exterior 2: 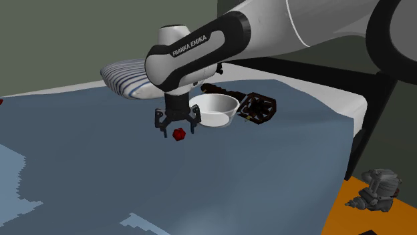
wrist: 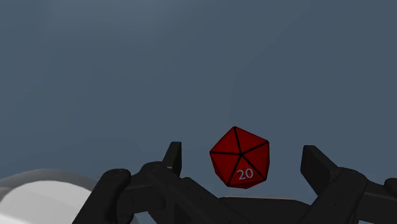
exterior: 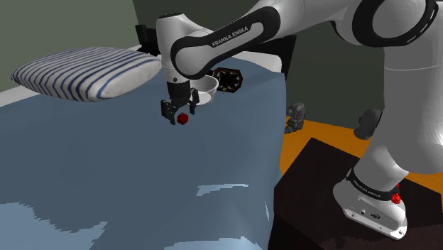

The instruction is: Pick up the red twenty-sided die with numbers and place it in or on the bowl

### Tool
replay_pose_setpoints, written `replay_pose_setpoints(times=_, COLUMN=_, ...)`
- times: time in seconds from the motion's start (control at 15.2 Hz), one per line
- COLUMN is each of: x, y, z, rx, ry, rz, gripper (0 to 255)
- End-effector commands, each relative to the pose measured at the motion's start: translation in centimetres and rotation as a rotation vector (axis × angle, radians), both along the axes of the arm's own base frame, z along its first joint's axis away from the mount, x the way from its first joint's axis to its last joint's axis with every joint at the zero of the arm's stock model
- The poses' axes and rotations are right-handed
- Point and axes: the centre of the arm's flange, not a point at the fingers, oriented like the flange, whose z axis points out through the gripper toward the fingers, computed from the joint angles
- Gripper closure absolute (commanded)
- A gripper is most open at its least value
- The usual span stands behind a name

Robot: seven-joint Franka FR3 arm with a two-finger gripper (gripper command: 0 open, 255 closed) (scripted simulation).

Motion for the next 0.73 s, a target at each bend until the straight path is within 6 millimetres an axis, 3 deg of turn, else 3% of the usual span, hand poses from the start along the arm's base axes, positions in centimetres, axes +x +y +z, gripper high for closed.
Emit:
replay_pose_setpoints(times=0.0, x=0.00, y=0.00, z=0.00, rx=0.000, ry=0.000, rz=0.000, gripper=255)
replay_pose_setpoints(times=0.66, x=0.00, y=0.00, z=0.52, rx=0.000, ry=0.000, rz=0.000, gripper=255)
